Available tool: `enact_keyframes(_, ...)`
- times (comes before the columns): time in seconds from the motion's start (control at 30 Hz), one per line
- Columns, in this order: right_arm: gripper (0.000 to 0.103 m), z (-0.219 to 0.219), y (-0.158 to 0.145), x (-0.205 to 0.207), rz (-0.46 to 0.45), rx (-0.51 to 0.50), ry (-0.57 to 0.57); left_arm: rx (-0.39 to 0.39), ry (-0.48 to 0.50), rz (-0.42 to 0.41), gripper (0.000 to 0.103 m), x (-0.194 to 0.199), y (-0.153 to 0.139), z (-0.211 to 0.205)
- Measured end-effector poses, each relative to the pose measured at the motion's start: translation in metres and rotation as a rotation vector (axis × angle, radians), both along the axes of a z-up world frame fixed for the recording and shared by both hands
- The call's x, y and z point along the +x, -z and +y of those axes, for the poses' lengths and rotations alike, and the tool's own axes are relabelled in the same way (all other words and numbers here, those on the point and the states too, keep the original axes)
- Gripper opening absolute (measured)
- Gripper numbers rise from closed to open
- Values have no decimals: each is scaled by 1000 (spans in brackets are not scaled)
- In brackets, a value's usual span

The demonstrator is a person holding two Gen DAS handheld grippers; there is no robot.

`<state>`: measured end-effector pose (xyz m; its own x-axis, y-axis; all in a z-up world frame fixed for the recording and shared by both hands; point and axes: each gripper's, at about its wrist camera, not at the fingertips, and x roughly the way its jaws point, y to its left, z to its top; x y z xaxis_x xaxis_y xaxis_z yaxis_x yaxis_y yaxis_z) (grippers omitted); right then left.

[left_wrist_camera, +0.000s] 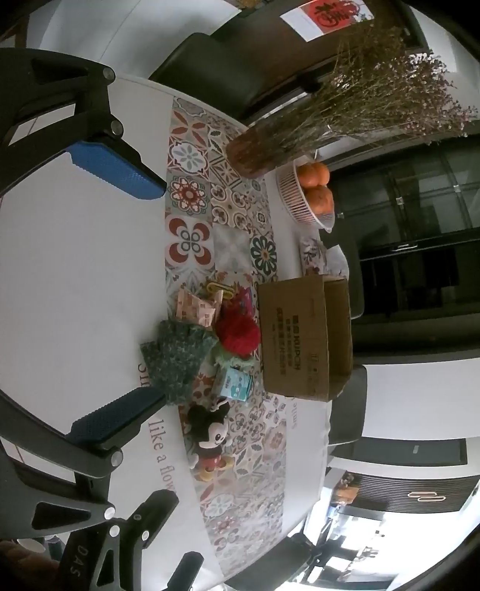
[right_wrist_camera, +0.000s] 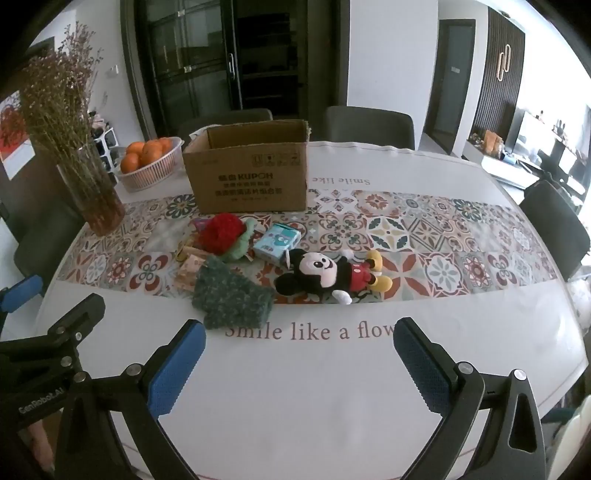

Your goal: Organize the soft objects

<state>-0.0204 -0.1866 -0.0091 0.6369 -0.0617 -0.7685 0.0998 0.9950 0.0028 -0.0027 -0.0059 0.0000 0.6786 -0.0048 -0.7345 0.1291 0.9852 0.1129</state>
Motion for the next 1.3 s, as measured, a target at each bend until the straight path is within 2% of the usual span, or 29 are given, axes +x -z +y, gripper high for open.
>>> enact_keyframes(1.3, 103, 2, 1, 1, 7, 0, 2, -8, 3, 7, 103, 5, -2, -7)
